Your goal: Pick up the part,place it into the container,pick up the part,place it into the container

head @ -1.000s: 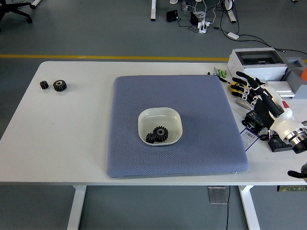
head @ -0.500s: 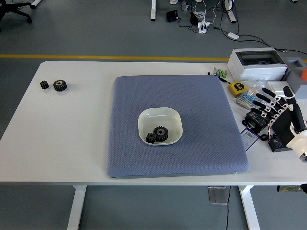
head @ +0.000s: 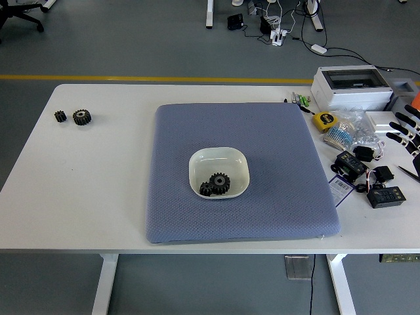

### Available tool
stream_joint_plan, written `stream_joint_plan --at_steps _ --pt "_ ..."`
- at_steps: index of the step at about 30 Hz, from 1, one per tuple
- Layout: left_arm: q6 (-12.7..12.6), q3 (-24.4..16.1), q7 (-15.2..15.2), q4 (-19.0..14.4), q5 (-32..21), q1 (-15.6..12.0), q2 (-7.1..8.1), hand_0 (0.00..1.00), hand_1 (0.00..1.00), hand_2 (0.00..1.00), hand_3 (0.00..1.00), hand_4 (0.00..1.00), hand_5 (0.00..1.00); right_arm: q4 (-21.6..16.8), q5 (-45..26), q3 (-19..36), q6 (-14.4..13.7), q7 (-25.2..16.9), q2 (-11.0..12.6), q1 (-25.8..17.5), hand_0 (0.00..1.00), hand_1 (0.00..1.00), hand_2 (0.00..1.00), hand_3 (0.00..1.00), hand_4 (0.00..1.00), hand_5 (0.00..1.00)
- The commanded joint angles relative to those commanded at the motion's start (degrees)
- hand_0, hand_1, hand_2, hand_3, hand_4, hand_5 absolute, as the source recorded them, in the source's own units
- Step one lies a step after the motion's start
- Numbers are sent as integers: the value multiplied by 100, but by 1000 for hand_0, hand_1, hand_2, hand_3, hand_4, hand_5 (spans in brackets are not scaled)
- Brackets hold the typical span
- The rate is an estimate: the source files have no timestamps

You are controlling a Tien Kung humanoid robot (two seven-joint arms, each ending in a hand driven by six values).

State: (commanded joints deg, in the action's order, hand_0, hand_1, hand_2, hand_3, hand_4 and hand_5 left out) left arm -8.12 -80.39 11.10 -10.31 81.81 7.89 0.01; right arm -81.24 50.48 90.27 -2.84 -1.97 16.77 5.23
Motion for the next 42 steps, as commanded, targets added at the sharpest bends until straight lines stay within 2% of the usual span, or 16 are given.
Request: stream_joint_plan --at_steps 9,17,26,35,37,38,42 --pt "-6 66 -12 0 -68 1 1 684 671 657 568 608 553 69 280 369 186 334 -413 -189 749 750 776 782 998 908" --pt "-3 88 -18 0 -88 14 5 684 671 659 569 608 553 18 346 469 310 392 -431 -184 735 743 768 778 998 908" --pt "-1 154 -42 0 -167 35 12 685 672 659 569 609 554 -1 -21 459 275 -97 -439 -172 732 736 753 749 998 896" --pt "-2 168 -53 0 -178 54 17 685 671 660 569 609 553 -4 -152 454 298 -317 -441 -153 732 733 753 748 998 890" --pt "-2 182 -55 0 -189 60 18 685 671 660 569 609 553 29 -342 399 229 -562 -444 -153 732 733 753 748 998 890" --pt "-2 182 -57 0 -186 62 18 685 671 660 569 610 554 52 -507 379 192 -707 -453 -152 708 708 729 710 998 875" --pt "-7 185 -62 0 -191 61 19 685 671 660 569 610 554 117 -1239 386 94 -1160 -486 -149 708 708 729 710 998 875"
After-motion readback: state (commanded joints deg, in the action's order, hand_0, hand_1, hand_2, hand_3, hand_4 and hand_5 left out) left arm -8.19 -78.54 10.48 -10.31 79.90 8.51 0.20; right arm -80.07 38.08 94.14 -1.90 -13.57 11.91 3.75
